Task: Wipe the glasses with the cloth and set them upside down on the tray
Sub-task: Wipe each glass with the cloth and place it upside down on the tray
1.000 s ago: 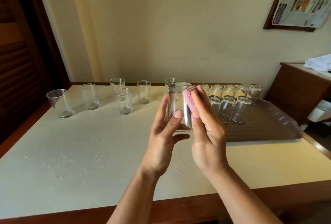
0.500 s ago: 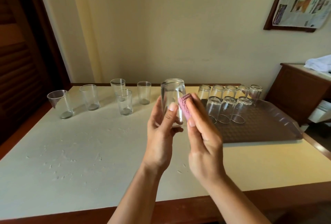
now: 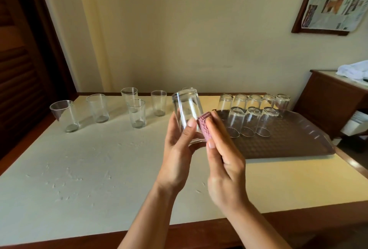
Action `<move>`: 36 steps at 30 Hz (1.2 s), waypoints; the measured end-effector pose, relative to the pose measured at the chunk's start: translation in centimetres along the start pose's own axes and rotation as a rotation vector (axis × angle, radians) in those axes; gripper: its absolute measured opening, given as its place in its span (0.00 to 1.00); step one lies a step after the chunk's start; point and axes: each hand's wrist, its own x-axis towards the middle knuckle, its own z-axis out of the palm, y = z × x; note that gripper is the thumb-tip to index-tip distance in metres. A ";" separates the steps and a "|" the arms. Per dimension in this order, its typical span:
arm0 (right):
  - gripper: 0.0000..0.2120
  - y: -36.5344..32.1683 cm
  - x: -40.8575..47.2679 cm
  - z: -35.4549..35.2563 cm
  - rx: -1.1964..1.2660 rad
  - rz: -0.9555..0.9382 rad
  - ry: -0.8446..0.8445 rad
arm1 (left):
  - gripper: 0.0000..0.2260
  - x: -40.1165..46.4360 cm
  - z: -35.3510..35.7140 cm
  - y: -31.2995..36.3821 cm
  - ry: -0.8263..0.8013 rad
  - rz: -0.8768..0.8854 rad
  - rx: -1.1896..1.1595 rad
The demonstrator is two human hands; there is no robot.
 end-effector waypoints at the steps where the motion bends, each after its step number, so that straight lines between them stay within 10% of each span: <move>1: 0.20 0.4 0.1 -0.1 0.012 -0.001 0.013 | 0.17 -0.1 -0.1 0.0 -0.025 -0.038 -0.019; 22: 0.19 -0.3 2.3 -0.1 0.041 0.019 0.010 | 0.32 -0.1 -0.3 -0.3 0.066 -0.046 0.010; 29: 0.19 0.3 2.1 -0.3 0.023 0.022 0.082 | 0.20 -0.6 -0.9 0.4 -0.112 -0.153 0.065; 36: 0.19 -0.8 0.6 0.4 0.070 0.023 -0.011 | 0.24 0.2 -0.6 -0.1 0.081 -0.064 0.017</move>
